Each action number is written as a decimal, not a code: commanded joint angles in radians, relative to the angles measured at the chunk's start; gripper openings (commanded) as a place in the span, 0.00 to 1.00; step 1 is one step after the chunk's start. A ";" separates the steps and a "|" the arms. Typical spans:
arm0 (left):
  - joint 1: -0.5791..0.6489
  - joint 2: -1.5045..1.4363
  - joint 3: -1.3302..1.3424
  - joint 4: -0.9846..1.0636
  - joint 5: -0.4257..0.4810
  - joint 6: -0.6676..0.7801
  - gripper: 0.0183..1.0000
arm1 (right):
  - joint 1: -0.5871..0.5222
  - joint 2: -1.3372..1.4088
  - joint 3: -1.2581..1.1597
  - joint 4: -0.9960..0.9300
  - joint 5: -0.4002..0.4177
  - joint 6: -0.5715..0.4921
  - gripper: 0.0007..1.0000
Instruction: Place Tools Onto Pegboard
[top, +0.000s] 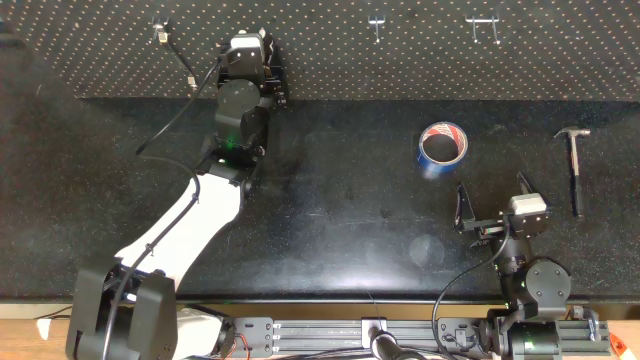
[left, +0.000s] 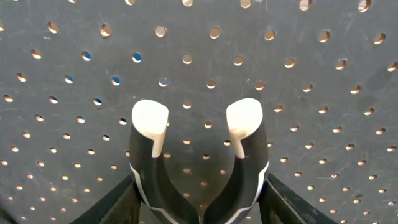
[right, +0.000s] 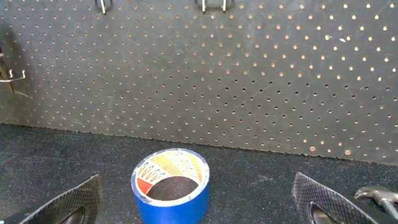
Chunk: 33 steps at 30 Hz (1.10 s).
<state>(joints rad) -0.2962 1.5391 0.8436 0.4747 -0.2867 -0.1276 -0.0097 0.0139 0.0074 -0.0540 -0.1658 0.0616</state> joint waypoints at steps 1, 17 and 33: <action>0.000 0.002 0.013 -0.022 0.011 0.002 0.01 | 0.007 -0.008 -0.003 -0.006 0.005 -0.018 0.99; 0.000 -0.002 0.013 -0.056 0.011 0.002 1.00 | 0.007 -0.008 -0.003 -0.006 0.005 -0.018 0.99; 0.145 -0.489 -0.312 -0.229 0.172 -0.008 1.00 | 0.007 -0.008 -0.003 -0.006 0.005 -0.018 0.99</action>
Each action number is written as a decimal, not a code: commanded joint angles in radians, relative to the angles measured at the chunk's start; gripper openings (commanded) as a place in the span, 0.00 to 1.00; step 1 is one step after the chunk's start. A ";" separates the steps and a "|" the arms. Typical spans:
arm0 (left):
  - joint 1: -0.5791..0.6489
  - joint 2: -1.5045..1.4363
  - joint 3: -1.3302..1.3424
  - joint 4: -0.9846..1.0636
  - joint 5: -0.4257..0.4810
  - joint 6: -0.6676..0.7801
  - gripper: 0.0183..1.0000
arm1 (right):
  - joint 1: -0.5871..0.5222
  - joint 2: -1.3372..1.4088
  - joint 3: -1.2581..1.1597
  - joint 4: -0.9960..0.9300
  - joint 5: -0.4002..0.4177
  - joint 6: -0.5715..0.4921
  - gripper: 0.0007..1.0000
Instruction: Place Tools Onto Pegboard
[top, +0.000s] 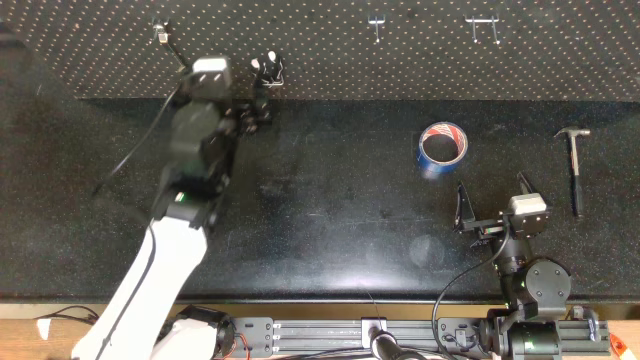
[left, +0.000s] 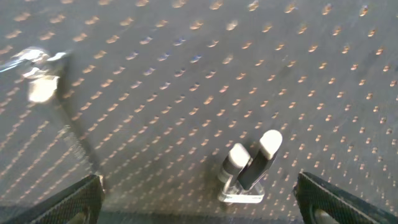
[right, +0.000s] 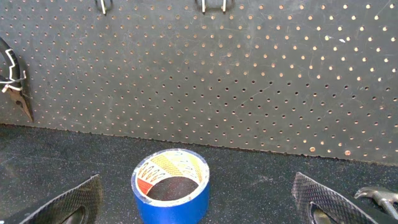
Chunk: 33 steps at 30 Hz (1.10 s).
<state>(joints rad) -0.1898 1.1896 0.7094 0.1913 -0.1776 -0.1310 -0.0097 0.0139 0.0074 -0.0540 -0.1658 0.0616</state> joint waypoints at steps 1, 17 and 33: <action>0.047 -0.177 -0.217 0.067 0.063 -0.016 1.00 | 0.006 -0.008 -0.003 -0.006 0.005 -0.018 0.99; 0.193 -0.858 -0.704 -0.019 0.167 -0.048 1.00 | 0.007 -0.008 -0.003 -0.006 0.005 -0.018 0.99; 0.198 -1.137 -0.704 -0.270 0.153 -0.040 1.00 | 0.007 -0.008 -0.003 -0.006 0.005 -0.018 0.99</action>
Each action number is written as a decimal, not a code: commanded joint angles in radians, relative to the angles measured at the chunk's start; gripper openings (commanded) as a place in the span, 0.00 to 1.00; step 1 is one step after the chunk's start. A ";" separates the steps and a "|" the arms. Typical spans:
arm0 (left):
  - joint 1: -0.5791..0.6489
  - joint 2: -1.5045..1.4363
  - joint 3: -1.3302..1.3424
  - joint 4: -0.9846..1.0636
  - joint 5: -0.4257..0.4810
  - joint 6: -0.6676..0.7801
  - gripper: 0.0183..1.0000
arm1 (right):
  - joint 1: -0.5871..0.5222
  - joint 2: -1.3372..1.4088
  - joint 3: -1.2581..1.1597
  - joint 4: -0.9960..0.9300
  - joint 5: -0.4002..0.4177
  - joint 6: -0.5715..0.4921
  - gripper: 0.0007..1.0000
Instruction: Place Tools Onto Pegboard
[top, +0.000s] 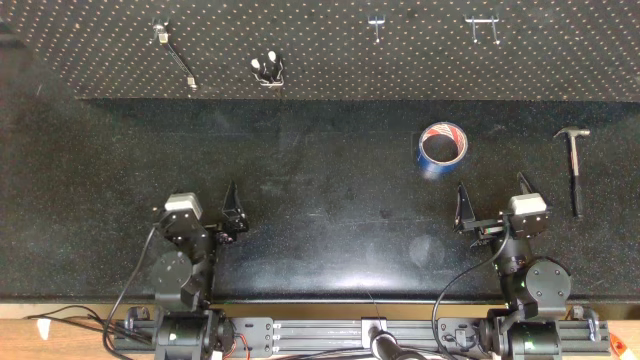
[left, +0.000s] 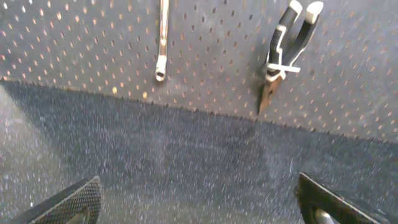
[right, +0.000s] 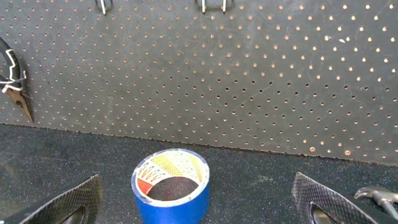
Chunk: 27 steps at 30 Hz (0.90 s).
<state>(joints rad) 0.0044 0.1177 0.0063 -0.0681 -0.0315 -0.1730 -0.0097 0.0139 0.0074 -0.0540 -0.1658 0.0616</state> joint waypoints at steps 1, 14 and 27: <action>0.004 -0.086 -0.001 -0.011 0.006 0.002 1.00 | 0.007 -0.008 -0.003 -0.006 0.005 -0.018 0.99; 0.074 -0.114 -0.001 -0.009 0.006 0.002 1.00 | 0.007 -0.008 -0.003 -0.006 0.005 -0.018 0.99; 0.074 -0.114 -0.001 -0.009 0.006 0.002 1.00 | 0.006 -0.008 -0.003 -0.006 0.005 -0.018 0.99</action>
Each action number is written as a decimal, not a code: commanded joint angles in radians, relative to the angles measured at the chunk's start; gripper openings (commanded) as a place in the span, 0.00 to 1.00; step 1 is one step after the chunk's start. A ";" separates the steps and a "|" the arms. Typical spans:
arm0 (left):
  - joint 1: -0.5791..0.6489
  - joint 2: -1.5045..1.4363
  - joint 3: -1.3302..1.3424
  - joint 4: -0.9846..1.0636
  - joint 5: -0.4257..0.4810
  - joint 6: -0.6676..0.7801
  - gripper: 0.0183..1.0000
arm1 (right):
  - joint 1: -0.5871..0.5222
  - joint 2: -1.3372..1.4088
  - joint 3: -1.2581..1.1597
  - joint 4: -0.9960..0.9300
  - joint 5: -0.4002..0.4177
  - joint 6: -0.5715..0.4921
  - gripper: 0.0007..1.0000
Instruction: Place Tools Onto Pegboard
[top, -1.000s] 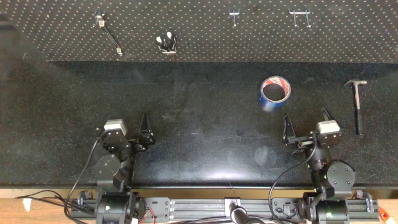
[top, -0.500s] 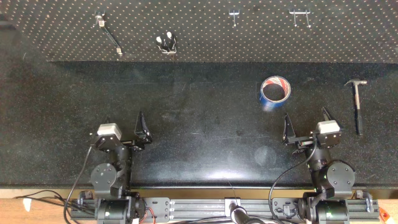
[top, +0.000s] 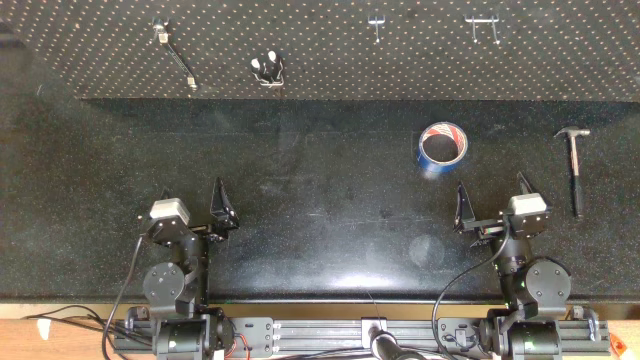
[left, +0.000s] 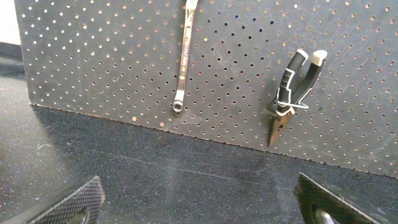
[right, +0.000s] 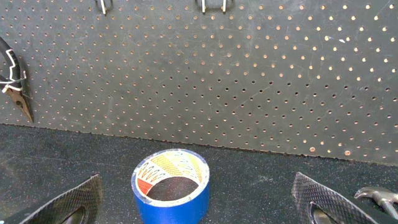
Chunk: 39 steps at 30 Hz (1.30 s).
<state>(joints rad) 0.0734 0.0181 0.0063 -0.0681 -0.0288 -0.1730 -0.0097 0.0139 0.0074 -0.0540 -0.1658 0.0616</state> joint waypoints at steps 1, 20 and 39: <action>0.005 -0.015 -0.001 -0.010 0.004 0.002 1.00 | 0.006 -0.008 -0.003 -0.006 0.005 -0.018 0.99; 0.005 -0.004 -0.001 -0.011 0.011 0.112 1.00 | 0.007 -0.008 -0.003 -0.006 0.005 -0.018 0.99; 0.005 -0.004 -0.001 -0.011 0.011 0.111 1.00 | 0.007 -0.008 -0.003 -0.006 0.008 -0.017 0.99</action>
<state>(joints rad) 0.0734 0.0181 0.0063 -0.0689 -0.0246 -0.0750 -0.0097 0.0139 0.0074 -0.0540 -0.1658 0.0616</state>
